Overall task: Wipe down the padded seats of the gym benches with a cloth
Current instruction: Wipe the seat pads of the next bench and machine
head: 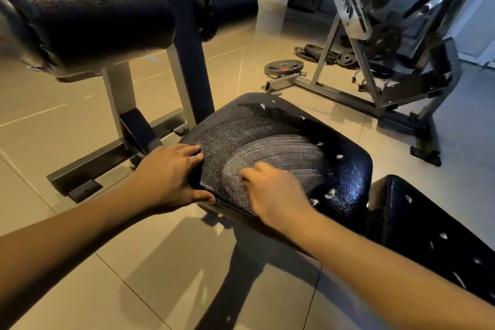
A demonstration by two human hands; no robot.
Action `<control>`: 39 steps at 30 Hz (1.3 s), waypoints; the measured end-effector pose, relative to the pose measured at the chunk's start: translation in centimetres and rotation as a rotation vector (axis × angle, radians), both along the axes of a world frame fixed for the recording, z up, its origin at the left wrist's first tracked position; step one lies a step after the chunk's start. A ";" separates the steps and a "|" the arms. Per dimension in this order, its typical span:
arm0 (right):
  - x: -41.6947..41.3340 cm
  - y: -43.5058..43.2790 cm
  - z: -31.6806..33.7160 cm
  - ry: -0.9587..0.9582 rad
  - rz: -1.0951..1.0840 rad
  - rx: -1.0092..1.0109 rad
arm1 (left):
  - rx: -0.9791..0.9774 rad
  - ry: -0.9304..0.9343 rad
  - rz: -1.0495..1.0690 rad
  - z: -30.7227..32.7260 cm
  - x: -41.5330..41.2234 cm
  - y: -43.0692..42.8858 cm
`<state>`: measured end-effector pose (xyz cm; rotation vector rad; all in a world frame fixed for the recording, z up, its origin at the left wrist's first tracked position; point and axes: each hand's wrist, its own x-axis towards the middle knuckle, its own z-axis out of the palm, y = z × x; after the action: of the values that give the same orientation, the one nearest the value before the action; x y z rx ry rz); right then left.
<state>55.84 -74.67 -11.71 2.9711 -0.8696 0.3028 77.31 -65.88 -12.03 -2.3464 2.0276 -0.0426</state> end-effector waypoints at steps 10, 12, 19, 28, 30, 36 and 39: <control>-0.8 -6.1 0.4 -0.112 -0.427 0.016 | 0.014 0.120 0.062 0.9 -0.6 -0.4; 1.7 -1.8 0.5 -0.070 -0.234 0.035 | 0.040 0.107 0.073 1.2 -1.1 -0.3; -7.6 -4.5 0.3 0.050 -0.347 -0.040 | 0.068 0.052 0.100 0.8 -1.8 -0.6; -3.1 0.2 0.6 0.007 -0.161 0.008 | 0.048 0.038 0.095 0.9 -2.1 -0.5; -3.0 1.9 0.2 0.011 0.011 0.042 | 0.041 0.039 0.104 0.5 -2.0 -0.4; -10.8 -9.4 0.3 -0.046 -0.606 -0.055 | 0.041 0.038 0.094 -0.1 -1.5 -0.4; -9.1 -9.6 0.5 -0.064 -0.610 -0.070 | 0.034 -0.012 0.075 0.2 -1.4 -0.8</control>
<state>46.77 -84.27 -11.22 2.4770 -1.6573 0.3857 75.95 -66.71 -11.86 -2.3926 1.9180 -0.0203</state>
